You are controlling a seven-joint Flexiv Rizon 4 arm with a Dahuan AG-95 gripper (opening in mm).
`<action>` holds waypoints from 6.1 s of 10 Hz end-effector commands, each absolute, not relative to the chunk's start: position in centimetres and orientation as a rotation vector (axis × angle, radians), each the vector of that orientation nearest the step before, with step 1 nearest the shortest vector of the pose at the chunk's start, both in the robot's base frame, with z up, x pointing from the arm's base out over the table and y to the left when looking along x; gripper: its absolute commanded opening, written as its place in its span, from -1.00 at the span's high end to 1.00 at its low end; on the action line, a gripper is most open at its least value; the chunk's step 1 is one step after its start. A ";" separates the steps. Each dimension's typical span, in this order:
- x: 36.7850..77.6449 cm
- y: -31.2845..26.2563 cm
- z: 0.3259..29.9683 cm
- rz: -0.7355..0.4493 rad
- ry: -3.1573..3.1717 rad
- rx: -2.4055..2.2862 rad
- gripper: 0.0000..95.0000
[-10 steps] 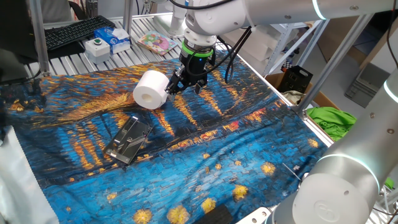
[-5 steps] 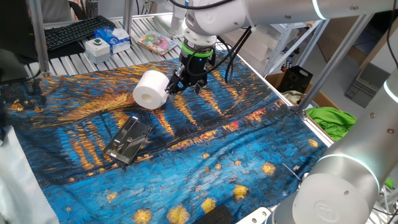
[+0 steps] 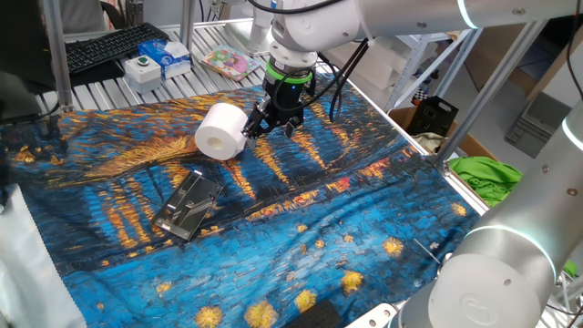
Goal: Put the toilet paper on its holder
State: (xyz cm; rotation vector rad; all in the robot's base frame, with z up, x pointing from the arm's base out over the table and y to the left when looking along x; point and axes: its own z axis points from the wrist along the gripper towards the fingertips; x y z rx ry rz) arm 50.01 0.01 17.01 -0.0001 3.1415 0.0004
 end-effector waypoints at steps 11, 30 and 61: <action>50.0 0.1 16.9 -0.006 3.130 0.070 1.00; 54.5 -0.1 15.9 0.159 2.777 1.565 1.00; 63.1 -0.1 13.5 0.015 2.698 1.766 1.00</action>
